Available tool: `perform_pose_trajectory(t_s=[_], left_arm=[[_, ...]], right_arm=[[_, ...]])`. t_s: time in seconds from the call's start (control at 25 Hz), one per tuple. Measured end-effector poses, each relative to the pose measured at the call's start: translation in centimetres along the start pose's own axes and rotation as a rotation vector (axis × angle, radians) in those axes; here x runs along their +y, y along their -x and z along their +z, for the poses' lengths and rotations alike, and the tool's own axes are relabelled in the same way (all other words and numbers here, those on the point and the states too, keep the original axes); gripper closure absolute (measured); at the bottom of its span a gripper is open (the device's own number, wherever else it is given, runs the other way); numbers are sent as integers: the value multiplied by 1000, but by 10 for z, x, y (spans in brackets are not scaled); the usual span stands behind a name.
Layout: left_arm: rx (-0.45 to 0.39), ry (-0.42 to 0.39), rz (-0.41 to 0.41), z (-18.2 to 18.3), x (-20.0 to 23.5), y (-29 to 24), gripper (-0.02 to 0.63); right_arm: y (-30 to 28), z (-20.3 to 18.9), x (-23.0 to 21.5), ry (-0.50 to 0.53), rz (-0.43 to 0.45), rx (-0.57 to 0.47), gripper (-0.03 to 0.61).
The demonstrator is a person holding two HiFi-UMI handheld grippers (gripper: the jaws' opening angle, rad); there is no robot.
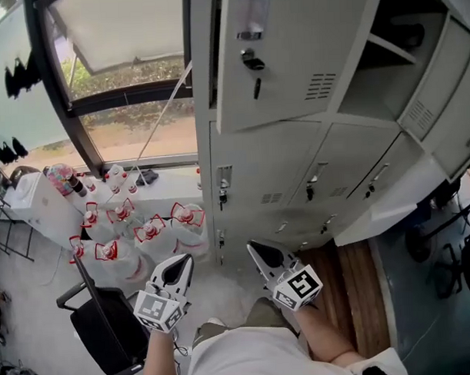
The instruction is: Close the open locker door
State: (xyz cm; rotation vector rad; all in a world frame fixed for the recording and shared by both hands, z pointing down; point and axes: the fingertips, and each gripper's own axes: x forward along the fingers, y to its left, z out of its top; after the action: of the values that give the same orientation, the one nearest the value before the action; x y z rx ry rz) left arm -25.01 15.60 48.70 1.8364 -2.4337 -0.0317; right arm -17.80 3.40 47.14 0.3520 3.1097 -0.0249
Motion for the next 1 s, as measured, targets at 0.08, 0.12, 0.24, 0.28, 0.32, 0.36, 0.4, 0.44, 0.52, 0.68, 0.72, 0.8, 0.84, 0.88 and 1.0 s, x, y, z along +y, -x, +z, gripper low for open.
perform_pose_trajectory(t_s=[0.08,0.12,0.24,0.28,0.32,0.36,0.4,0.44,0.52,0.68,0.72,0.8,0.84,0.88,1.0], left_arm=[[2,-6,-52,1,-6,-21,614],[3,-9,-78,1,-10,-32,614],[7,-8,-151,5,-29,-67,614],[7,-7,-175,7,-37,-79,614],[7,-7,-200,8,-46,-90,614],[6,-10,-224,9,-55,-102,614],[7,-15,-249,9,-65,-114,614],[8,-17,-273,10,-75,-125,614],[13,-17,-317,12,-95,-148,614],[14,-22,-404,15,-139,-193,614],[14,-25,-423,16,-151,-203,614],[12,-31,-456,17,-173,-222,614],[12,-33,-470,17,-184,-231,614],[12,-34,-485,16,-195,-239,614],[16,-39,-525,13,-224,-262,614]], right_arm=[[9,5,-16,4,-52,-9,569],[15,7,-25,7,-77,-13,569],[38,13,-55,19,-155,-18,569],[47,16,-66,24,-182,-19,569],[58,19,-77,29,-210,-21,569],[70,22,-89,35,-238,-23,569],[82,25,-100,40,-267,-26,569],[94,28,-112,45,-297,-29,569],[122,33,-136,52,-360,-35,569],[188,46,-188,49,-493,-66,569],[205,51,-200,48,-524,-79,569],[238,59,-223,52,-582,-101,569],[255,63,-233,57,-609,-111,569],[271,68,-242,62,-635,-121,569],[315,79,-265,78,-703,-153,569]])
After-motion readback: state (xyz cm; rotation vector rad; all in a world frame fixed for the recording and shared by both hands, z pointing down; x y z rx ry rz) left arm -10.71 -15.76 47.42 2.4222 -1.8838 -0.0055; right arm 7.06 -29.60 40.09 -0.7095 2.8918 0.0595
